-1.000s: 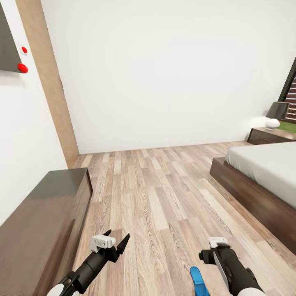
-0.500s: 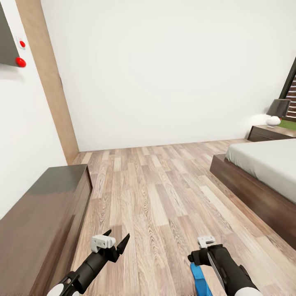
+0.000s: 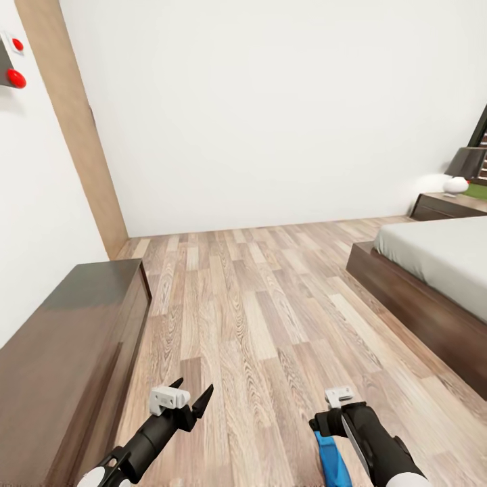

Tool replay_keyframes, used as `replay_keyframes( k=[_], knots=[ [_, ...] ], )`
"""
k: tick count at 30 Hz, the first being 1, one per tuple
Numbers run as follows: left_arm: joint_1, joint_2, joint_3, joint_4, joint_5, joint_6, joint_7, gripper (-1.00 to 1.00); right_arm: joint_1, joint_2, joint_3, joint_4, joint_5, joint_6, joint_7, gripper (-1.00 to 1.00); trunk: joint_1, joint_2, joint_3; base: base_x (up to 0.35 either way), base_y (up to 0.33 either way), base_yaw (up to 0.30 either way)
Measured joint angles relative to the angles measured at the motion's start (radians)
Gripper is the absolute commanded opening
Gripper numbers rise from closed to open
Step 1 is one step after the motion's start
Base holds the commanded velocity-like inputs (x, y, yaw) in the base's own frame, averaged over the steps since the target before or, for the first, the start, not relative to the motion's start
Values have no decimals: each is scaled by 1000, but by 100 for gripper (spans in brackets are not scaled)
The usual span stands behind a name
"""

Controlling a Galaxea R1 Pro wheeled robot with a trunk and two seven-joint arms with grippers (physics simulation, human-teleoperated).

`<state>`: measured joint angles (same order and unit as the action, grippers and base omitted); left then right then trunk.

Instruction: In the bedroom, move the book from the bed onto either nightstand, and place the two sandals side by side next to the bed.

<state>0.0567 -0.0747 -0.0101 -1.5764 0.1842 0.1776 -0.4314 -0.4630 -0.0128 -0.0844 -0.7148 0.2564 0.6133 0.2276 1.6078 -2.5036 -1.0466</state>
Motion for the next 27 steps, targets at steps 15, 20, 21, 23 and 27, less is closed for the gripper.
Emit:
replay_keyframes(
  k=[15,20,21,23,27],
  knots=[
    [0,0,0,0,0,0,0,100,0,5,2,9,2,-2,-6,100,7,-4,-58,0,0,0],
    [0,0,0,1,0,0,0,100,0,3,0,9,2,-2,-7,100,9,-5,-77,0,0,0],
    [0,0,0,1,0,0,0,100,0,3,-1,9,2,-2,-7,100,9,-5,-81,0,0,0],
    [0,0,0,1,0,0,0,100,0,2,-1,8,2,-2,-8,100,10,-5,-89,0,0,0],
    [0,0,0,2,0,0,0,100,0,2,-5,5,2,-2,-37,100,12,-6,-104,0,0,0]
  ],
)
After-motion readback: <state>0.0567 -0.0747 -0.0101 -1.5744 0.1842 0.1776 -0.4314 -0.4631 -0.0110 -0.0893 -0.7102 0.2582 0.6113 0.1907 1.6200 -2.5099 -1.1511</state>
